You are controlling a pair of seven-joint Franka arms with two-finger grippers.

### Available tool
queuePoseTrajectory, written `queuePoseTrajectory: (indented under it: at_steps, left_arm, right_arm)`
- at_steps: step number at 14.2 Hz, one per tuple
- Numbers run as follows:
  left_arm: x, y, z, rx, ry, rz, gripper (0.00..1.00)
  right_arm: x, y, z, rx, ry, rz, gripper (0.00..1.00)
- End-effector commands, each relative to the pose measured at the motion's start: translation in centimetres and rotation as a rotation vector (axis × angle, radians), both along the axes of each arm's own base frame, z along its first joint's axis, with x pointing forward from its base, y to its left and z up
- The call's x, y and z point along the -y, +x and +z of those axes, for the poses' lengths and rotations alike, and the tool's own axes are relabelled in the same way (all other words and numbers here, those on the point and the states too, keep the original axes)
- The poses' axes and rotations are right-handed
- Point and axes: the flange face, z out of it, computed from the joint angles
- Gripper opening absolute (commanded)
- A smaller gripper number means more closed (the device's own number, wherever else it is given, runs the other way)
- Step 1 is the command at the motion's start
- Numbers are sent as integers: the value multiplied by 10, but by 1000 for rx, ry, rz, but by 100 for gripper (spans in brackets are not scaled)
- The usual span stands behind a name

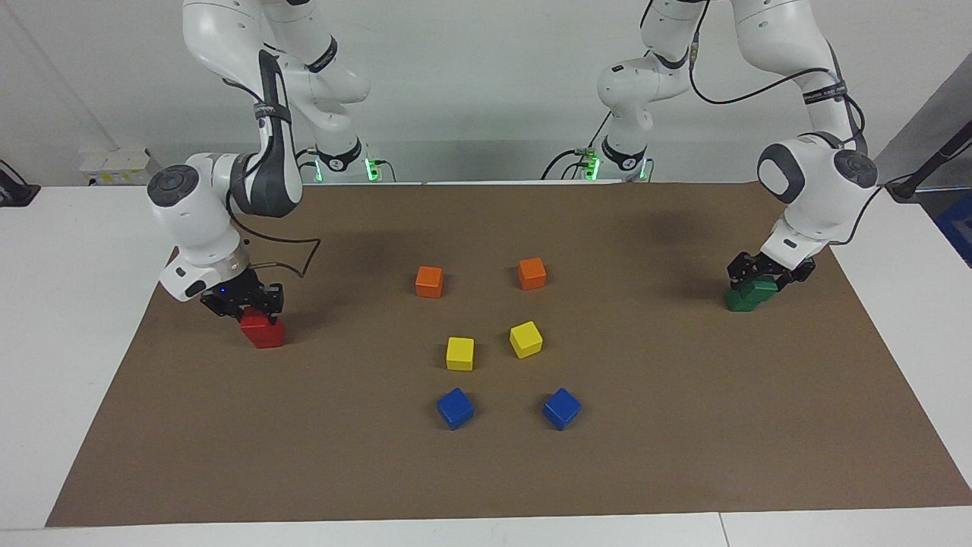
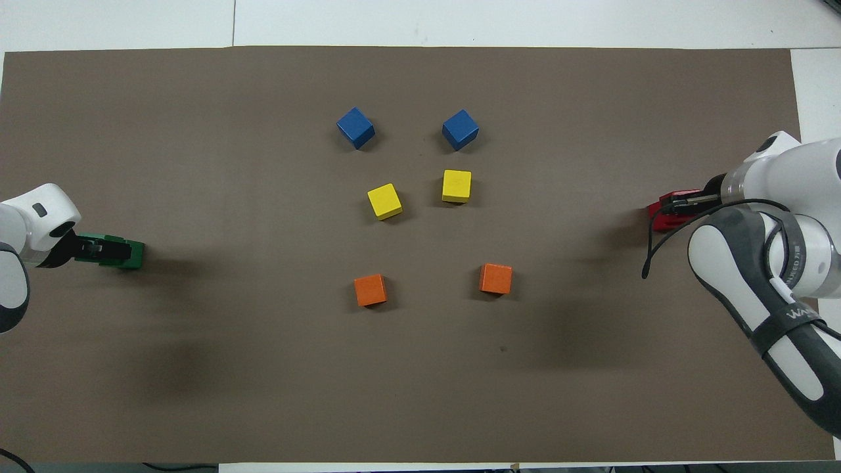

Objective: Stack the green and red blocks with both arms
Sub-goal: 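Lower the green block beside the first green block and open the left gripper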

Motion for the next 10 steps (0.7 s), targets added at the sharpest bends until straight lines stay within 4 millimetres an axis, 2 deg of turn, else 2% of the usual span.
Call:
queuePoseTrajectory:
  at_steps: [1, 6, 8, 10]
  left_arm:
    - [-5, 6, 18, 10, -8, -17, 100]
    - [-3, 32, 107, 29, -4, -20, 100]
    - [-2, 31, 141, 34, -3, -17, 100]
    - [7, 25, 163, 68, 2, 17, 100]
  right_arm:
    - [3, -5, -1, 9, 1, 26, 0]
    - [7, -5, -1, 11, 1, 33, 0]
    - [7, -6, -1, 8, 1, 33, 0]
    - [8, -6, -1, 5, 3, 32, 0]
